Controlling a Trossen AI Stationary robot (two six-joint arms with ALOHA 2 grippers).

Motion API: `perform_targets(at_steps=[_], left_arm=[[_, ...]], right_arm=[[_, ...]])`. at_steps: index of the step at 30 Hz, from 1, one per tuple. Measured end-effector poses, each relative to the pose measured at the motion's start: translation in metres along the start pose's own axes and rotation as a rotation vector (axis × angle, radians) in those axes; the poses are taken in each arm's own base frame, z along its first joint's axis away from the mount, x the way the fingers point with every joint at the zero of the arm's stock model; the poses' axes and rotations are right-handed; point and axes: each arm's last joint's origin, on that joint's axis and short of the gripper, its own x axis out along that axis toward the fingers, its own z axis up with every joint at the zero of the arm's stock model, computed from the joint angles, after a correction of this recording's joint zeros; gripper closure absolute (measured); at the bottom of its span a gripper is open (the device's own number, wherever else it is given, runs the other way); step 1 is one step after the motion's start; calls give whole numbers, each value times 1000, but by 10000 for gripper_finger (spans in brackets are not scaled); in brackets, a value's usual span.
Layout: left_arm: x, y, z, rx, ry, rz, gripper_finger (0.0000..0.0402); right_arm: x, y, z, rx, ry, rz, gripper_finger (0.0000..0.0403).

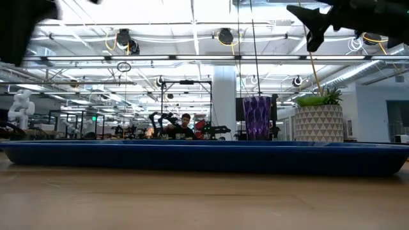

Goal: Pick and place plate/cup/fork/spoon on tray
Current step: Put the yellow spoon on the left of the blue serving tray

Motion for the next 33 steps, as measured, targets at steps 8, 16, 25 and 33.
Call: perform_targets(at_steps=[8,16,25,33], left_arm=[[-4,-28,-47,-224,74,-115,241],[4,-41,-104,-528,139,-97,241],[50,-40,-139,-767,247,-43,241],[89,-33,-108,-856,225,-114,241]], right_arm=[[1,0,-2,-25,17,9,259],[1,7,-1,-22,42,171,259],[1,9,-1,-28,54,216,259],[0,12,1,-37,47,271,259]])
